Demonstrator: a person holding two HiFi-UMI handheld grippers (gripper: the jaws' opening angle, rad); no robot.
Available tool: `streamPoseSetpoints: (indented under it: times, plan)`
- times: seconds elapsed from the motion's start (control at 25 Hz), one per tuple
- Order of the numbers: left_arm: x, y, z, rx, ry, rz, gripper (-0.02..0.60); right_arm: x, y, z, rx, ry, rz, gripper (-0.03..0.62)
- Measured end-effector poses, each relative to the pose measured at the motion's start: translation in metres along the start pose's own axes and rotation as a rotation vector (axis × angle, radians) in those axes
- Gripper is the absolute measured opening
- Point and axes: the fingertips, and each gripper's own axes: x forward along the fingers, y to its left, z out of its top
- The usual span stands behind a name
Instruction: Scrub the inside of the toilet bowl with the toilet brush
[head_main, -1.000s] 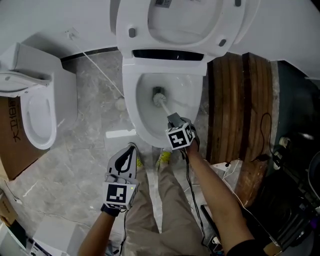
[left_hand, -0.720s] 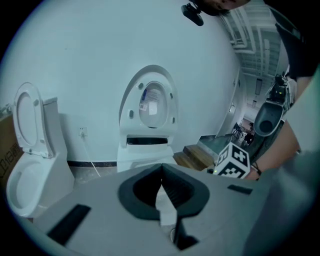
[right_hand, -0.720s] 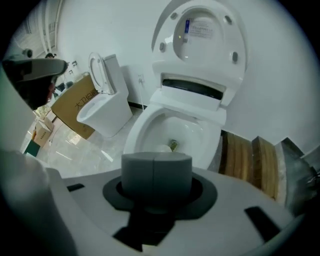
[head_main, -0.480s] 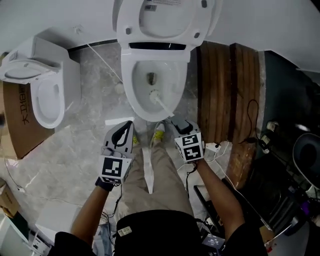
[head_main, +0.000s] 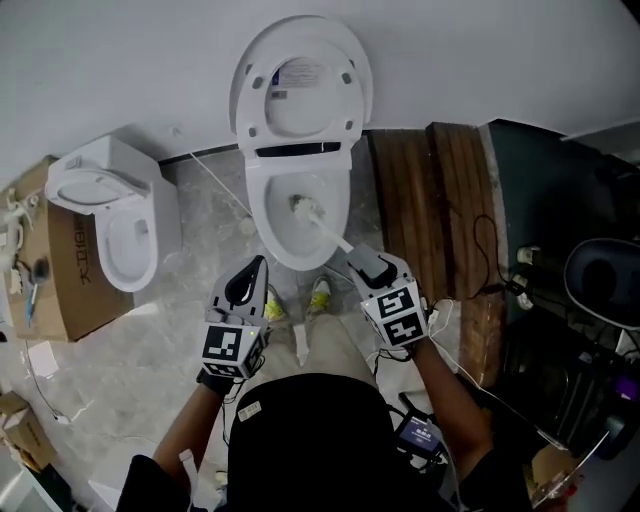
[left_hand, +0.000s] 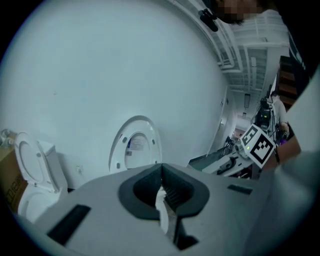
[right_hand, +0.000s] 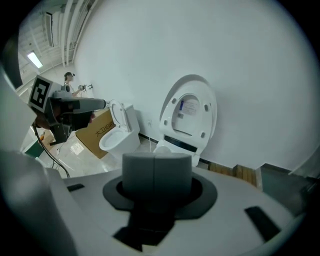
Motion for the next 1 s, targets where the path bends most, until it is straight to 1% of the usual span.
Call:
streamPoseSetpoints:
  times: [0.16, 0.28, 0.36, 0.48, 0.56, 0.68, 0.8, 0.88, 1.0]
  plan:
    - [-0.01, -0.005, 0.028, 0.043, -0.034, 0.003, 0.011, -0.04, -0.006, 0.025, 0.001, -0.057, -0.001, 0.153]
    - [-0.018, -0.01, 0.041, 0.014, -0.067, 0.008, 0.011, -0.064, -0.005, 0.034, 0.008, -0.092, 0.003, 0.153]
    - [-0.025, -0.016, 0.051, 0.012, -0.097, 0.009, 0.011, -0.077, -0.005, 0.04, -0.001, -0.113, 0.006, 0.153]
    - [-0.031, -0.03, 0.069, 0.058, -0.136, -0.005, 0.011, -0.091, -0.008, 0.053, -0.023, -0.147, -0.001, 0.153]
    - [-0.034, -0.035, 0.077, 0.092, -0.151, -0.006, 0.011, -0.097, -0.008, 0.06, -0.017, -0.166, 0.001, 0.153]
    - [-0.037, -0.039, 0.085, 0.13, -0.168, -0.002, 0.011, -0.105, -0.006, 0.065, -0.007, -0.181, 0.005, 0.153]
    - [-0.038, -0.036, 0.09, 0.149, -0.18, 0.01, 0.011, -0.103, -0.003, 0.067, -0.042, -0.184, 0.001, 0.152]
    - [-0.037, -0.033, 0.09, 0.152, -0.181, 0.018, 0.011, -0.101, -0.003, 0.065, -0.058, -0.181, -0.009, 0.152]
    - [-0.042, -0.029, 0.087, 0.139, -0.177, 0.029, 0.011, -0.104, -0.002, 0.059, -0.048, -0.161, -0.031, 0.152]
